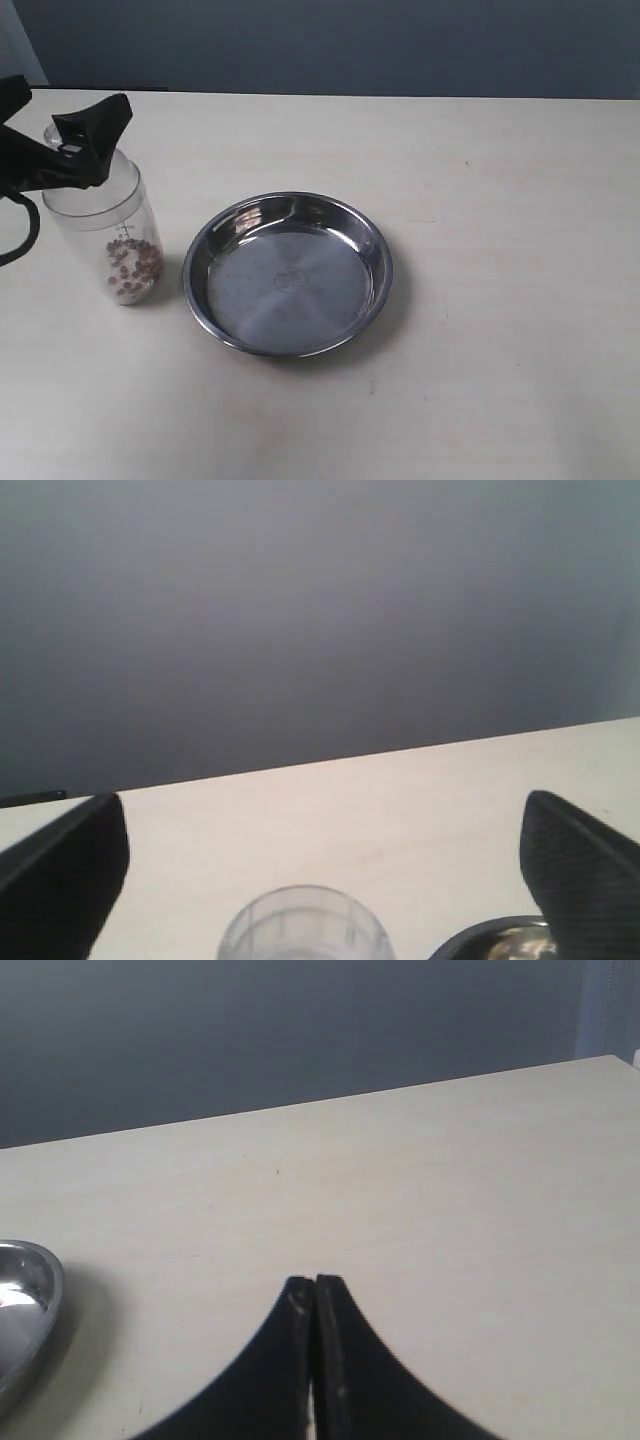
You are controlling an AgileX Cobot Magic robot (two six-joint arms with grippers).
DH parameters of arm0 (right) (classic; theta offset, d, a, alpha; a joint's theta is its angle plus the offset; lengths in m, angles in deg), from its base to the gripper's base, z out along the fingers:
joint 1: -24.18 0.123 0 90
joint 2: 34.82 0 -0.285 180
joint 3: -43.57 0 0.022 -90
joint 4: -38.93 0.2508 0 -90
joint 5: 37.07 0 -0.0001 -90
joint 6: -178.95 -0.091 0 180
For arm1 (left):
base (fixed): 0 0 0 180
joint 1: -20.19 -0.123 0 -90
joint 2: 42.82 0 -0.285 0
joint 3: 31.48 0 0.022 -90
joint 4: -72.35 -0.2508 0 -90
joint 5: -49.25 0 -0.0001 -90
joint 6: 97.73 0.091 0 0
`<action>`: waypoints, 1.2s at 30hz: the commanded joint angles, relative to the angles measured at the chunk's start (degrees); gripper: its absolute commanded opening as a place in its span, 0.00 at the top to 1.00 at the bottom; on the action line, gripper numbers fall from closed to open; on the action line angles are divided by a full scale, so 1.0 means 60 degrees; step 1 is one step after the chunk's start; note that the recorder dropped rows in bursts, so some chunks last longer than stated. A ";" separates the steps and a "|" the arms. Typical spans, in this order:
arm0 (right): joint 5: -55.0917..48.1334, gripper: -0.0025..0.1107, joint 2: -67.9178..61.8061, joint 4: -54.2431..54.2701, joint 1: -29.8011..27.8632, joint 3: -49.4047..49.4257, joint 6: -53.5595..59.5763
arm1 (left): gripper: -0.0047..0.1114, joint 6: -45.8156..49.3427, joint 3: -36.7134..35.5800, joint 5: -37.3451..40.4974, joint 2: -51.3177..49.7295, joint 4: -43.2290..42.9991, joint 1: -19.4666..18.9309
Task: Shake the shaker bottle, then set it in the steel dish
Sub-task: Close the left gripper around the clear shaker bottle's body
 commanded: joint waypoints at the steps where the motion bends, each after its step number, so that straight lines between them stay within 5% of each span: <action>1: 0.0136 0.99 0.0045 -0.0010 -0.0045 0.0011 0.0020 | 0.05 0.0260 -0.0039 -0.0979 -0.0938 -0.0244 -0.0041; 24: 0.0136 0.99 0.0045 -0.0010 -0.0045 0.0011 0.0020 | 0.06 0.1058 -0.0039 -0.2238 -0.4482 -0.0246 -0.0049; 36: 0.0136 0.99 0.0045 -0.0010 -0.0045 0.0011 0.0020 | 0.06 0.1307 -0.0039 -0.2099 -0.4597 0.0331 -0.0049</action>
